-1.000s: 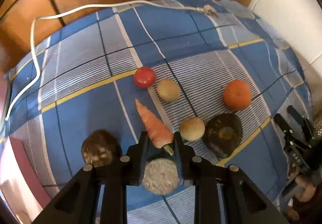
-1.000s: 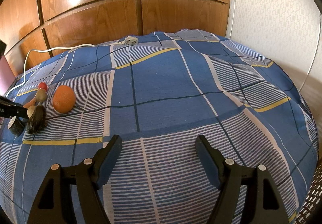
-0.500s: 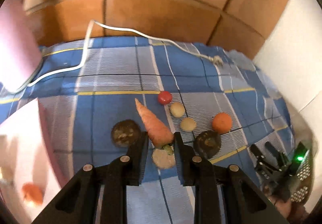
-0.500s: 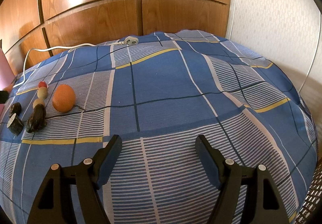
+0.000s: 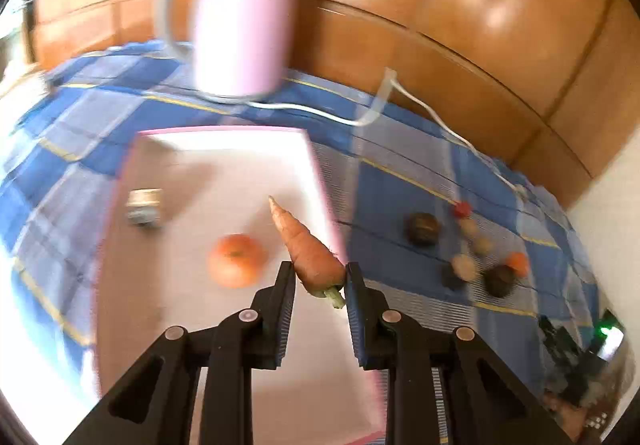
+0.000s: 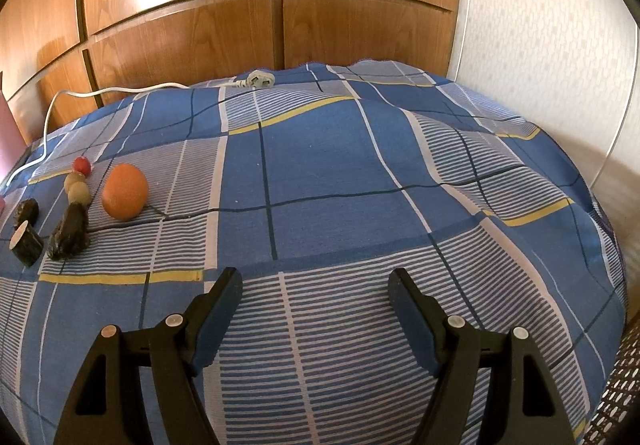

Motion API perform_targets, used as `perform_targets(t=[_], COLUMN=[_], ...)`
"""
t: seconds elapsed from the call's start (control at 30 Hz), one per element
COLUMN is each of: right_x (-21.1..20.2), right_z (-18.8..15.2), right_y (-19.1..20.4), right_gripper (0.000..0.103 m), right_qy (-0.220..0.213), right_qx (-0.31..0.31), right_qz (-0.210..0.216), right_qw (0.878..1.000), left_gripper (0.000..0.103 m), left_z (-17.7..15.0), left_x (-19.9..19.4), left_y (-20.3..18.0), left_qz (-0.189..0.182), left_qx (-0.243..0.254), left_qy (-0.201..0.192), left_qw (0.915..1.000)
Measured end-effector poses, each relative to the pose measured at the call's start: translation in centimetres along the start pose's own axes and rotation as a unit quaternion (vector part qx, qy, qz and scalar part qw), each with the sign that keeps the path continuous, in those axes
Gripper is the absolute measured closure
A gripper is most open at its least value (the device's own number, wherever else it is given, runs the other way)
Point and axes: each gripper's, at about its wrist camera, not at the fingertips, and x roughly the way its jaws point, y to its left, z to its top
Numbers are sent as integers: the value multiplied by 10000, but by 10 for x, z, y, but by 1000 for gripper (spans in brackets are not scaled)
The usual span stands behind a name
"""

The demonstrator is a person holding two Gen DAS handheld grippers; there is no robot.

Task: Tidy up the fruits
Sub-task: 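Carry the carrot with the left tool into the tray and release, then open the left tool and lift it away from the carrot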

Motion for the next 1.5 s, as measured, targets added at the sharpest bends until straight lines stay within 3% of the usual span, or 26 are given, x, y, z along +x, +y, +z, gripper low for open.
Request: perform_targets(t=[0.3,0.87,0.97,1.1,1.33,1.5], right_x=[0,0,-1,-1,-1,-1], right_z=[0,0,0,-1,-1,-1], right_y=[1,4,5,5,4,4], right_gripper=[26,25,25,25,25,25], right_qy=[10,16,12,11,12,15], right_qx=[-34,-102,-115,-113,-102,-94], right_qz=[-49,-158,-180,-178,-170,-165], right_qw=[10000,9998,9998,9998,9998,9998], left_gripper=[78,77,74,61,52,39], left_z=[-8,-21,-23,-24,-26,-31], left_x=[0,0,-4,-9,-20,-23], left_y=[57,78,77,74,68,61], left_qz=[762,1180,1218,1268,1352,1367], left_qx=[-689,-863,-875,-885,-889,-864], left_qy=[-96,-222,-272,-342,-468,-484], left_qw=[9947,9890,9883,9874,9857,9856])
